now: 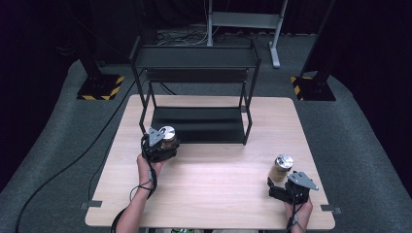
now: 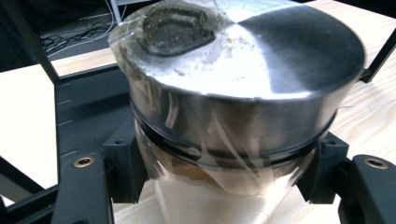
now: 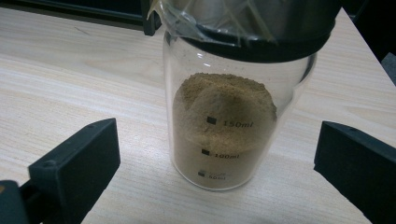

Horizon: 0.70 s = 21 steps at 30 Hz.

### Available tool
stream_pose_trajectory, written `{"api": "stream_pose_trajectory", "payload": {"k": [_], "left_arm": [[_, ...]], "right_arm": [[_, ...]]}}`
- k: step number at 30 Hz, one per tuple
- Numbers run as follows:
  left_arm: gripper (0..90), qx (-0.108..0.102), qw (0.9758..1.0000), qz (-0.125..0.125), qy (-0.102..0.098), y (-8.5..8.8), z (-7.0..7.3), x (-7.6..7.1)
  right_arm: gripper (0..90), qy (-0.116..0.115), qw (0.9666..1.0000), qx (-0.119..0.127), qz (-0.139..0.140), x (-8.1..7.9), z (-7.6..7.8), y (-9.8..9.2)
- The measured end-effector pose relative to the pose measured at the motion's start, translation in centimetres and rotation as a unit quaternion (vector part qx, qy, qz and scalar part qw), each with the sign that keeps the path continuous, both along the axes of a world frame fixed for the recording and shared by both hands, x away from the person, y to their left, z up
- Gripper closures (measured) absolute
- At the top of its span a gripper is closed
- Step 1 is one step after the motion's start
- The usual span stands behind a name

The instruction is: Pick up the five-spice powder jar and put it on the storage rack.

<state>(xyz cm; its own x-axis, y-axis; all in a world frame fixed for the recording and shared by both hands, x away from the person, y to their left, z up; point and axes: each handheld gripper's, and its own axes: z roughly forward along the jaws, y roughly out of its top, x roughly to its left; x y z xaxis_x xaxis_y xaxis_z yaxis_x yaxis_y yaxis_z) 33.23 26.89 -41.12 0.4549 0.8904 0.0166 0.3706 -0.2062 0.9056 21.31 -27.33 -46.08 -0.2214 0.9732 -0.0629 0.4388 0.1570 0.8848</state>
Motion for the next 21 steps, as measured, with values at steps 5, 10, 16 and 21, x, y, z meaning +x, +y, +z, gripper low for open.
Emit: {"api": "stream_pose_trajectory", "payload": {"k": [5,10,16,21], "left_arm": [[31.1,0.001,1.0000,0.001,0.001,0.0,0.1,0.4],[31.1,-0.001,1.0000,0.004,0.004,0.0,0.0,0.7],[31.1,0.001,1.0000,0.005,0.005,0.0,0.0,1.2],[31.1,0.002,1.0000,0.006,0.005,-0.1,0.1,1.7]], "right_arm": [[0.0,0.000,1.0000,0.000,0.000,0.0,0.0,0.0],[0.0,0.000,1.0000,0.000,0.000,0.0,0.0,0.0],[0.0,0.000,1.0000,-0.002,0.000,0.0,0.0,0.1],[0.0,0.000,1.0000,-0.002,0.000,0.0,0.0,0.1]]}}
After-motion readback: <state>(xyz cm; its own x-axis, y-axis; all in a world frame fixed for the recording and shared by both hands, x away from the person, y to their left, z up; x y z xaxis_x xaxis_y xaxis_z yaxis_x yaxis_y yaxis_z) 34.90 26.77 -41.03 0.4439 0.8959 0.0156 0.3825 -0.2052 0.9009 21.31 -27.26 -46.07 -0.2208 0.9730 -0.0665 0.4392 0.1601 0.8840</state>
